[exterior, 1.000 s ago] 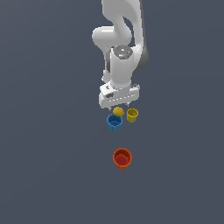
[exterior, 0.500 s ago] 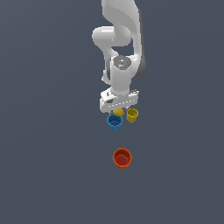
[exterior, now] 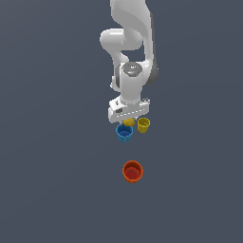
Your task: Pick up a designated object from a clutter of objects.
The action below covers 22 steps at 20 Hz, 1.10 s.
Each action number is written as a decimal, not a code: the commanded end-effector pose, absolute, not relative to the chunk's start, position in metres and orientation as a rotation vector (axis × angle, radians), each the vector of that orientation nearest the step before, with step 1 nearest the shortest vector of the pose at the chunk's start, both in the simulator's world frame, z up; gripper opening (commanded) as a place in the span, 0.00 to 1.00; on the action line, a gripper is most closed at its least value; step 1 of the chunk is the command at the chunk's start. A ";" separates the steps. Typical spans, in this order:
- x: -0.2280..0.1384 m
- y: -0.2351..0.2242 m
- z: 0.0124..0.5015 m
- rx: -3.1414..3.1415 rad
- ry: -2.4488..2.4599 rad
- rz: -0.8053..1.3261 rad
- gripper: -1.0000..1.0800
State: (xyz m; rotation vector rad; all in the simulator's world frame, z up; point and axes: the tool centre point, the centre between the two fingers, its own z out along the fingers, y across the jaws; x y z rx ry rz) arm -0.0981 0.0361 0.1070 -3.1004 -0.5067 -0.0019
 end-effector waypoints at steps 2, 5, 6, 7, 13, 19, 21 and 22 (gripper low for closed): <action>-0.098 0.037 0.106 -3.100 -0.508 0.000 0.00; -0.098 0.036 0.107 -3.100 -0.507 -0.002 0.00; -0.098 0.036 0.108 -3.100 -0.507 -0.002 0.00; -0.097 0.036 0.109 -3.100 -0.507 -0.002 0.00; -0.092 0.037 0.124 -3.100 -0.507 -0.002 0.00; -0.080 0.039 0.154 -3.100 -0.507 -0.002 0.00; -0.075 0.039 0.168 -3.100 -0.507 -0.002 0.00; -0.072 0.040 0.176 -3.100 -0.507 -0.002 0.00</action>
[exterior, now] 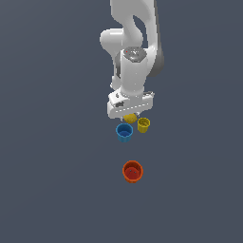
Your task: Pick up a designated object from a clutter of objects.
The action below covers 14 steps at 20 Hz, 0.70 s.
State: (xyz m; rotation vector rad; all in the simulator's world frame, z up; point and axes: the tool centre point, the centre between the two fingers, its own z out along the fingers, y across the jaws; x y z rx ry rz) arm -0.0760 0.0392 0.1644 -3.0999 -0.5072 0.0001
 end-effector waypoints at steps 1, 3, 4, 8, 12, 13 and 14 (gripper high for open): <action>-0.069 0.040 0.184 -3.100 -0.507 -0.002 0.00; -0.062 0.041 0.201 -3.100 -0.507 -0.002 0.00; -0.058 0.042 0.210 -3.100 -0.507 -0.002 0.00; -0.044 0.044 0.245 -3.100 -0.508 -0.001 0.00; -0.028 0.045 0.281 -3.100 -0.508 -0.001 0.00; -0.025 0.046 0.289 -3.100 -0.508 -0.001 0.00; -0.021 0.046 0.297 -3.100 -0.508 0.000 0.00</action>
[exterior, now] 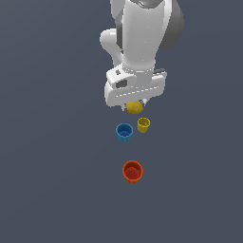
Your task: Pick up a designated object from a clutter of objects.
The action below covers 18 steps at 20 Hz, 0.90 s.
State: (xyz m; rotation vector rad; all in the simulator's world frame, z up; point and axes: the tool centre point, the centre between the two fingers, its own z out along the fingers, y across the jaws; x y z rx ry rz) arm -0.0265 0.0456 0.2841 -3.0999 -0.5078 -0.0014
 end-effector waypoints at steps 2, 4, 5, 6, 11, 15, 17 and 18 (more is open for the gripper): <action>-0.015 0.047 0.311 -3.100 -0.508 0.000 0.00; -0.009 0.048 0.323 -3.100 -0.508 0.000 0.00; -0.007 0.048 0.329 -3.100 -0.508 0.000 0.00; -0.004 0.048 0.334 -3.100 -0.508 0.000 0.00; 0.005 0.049 0.351 -3.100 -0.508 0.000 0.00; 0.008 0.050 0.358 -3.100 -0.508 0.000 0.00; 0.009 0.050 0.360 -3.100 -0.508 0.000 0.00; 0.009 0.050 0.360 -3.100 -0.508 0.000 0.00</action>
